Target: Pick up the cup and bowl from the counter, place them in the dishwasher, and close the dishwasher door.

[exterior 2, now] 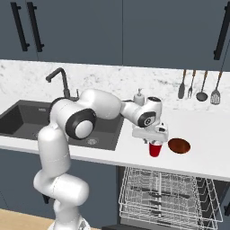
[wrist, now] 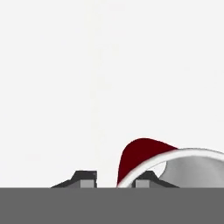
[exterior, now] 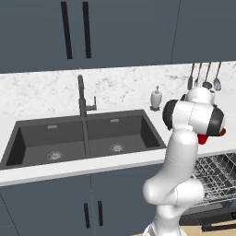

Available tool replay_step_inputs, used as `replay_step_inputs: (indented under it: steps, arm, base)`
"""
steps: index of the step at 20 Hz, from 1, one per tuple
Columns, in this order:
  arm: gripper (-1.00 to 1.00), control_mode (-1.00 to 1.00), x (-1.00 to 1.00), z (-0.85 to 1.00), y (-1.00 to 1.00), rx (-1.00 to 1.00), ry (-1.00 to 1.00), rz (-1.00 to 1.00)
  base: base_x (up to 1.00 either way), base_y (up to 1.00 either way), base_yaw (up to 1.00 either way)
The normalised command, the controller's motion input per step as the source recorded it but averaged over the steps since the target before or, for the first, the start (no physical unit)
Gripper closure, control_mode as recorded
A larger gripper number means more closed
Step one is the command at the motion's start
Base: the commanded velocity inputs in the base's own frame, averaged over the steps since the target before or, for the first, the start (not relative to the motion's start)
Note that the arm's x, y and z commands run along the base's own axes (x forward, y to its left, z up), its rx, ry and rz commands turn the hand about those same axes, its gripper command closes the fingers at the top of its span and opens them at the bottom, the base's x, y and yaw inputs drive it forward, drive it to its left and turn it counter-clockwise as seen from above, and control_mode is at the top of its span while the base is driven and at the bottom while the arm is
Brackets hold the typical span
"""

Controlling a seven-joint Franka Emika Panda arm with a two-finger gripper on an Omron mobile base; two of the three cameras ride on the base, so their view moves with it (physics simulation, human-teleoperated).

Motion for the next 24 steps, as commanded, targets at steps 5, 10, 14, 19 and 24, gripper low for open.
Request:
replay_step_inputs:
  steps: [5,10,14,19,24]
  arm:
    - [1.0,-1.0,-0.34,0.0,0.0,0.0,0.0,0.0]
    - [1.0,-1.0,-0.97,0.0,0.0,0.05,-0.05,0.03]
    - [1.0,-1.0,-1.0,0.0,0.0,0.07,-0.08,0.08]
    - [1.0,-1.0,-1.0,-0.01,0.0,0.05,-0.07,0.1]
    - [1.0,-1.0,-1.0,-0.13,0.0,0.03,-0.08,0.11]
  base:
    - [0.0,0.0,0.0]
    - [0.0,0.0,0.0]
    - [0.0,0.0,0.0]
    - [0.0,0.0,0.0]
    - [0.0,0.0,0.0]
